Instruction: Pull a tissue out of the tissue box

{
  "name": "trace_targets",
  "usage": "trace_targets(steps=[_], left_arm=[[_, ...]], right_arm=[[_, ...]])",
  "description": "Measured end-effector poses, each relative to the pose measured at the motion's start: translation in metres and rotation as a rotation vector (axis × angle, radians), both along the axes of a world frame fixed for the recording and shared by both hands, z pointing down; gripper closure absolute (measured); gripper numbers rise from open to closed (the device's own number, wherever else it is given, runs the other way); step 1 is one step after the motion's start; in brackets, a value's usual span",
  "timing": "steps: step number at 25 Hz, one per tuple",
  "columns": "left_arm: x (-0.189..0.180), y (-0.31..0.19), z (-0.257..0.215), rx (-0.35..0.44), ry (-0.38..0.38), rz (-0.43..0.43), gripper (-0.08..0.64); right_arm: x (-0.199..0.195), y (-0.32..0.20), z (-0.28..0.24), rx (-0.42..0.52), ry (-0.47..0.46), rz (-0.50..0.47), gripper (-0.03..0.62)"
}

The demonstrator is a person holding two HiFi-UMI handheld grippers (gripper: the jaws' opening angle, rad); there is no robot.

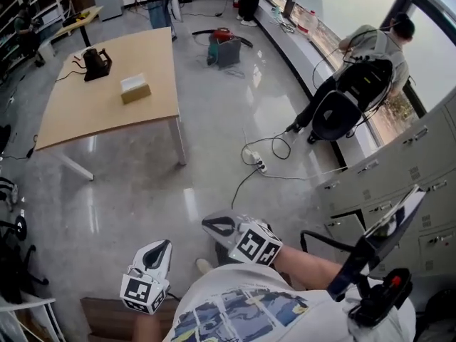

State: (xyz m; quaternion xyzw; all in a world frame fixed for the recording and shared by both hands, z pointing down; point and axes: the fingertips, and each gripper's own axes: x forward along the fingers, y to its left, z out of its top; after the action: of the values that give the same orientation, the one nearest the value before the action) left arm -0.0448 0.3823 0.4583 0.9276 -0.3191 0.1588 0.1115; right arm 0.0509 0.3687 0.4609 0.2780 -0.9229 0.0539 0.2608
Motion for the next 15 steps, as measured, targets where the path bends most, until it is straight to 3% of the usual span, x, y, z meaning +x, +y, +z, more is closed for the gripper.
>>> trace_targets(steps=[6,15], left_arm=[[0.005,-0.031,0.007,0.003,-0.012,-0.023,0.555],[-0.001,-0.152,-0.005,0.026,-0.078,-0.114,0.555]], right_arm=[[0.002,-0.032,0.01,-0.008,-0.019,-0.029,0.589],[-0.006,-0.164,0.003,0.041,-0.067,-0.129,0.589]])
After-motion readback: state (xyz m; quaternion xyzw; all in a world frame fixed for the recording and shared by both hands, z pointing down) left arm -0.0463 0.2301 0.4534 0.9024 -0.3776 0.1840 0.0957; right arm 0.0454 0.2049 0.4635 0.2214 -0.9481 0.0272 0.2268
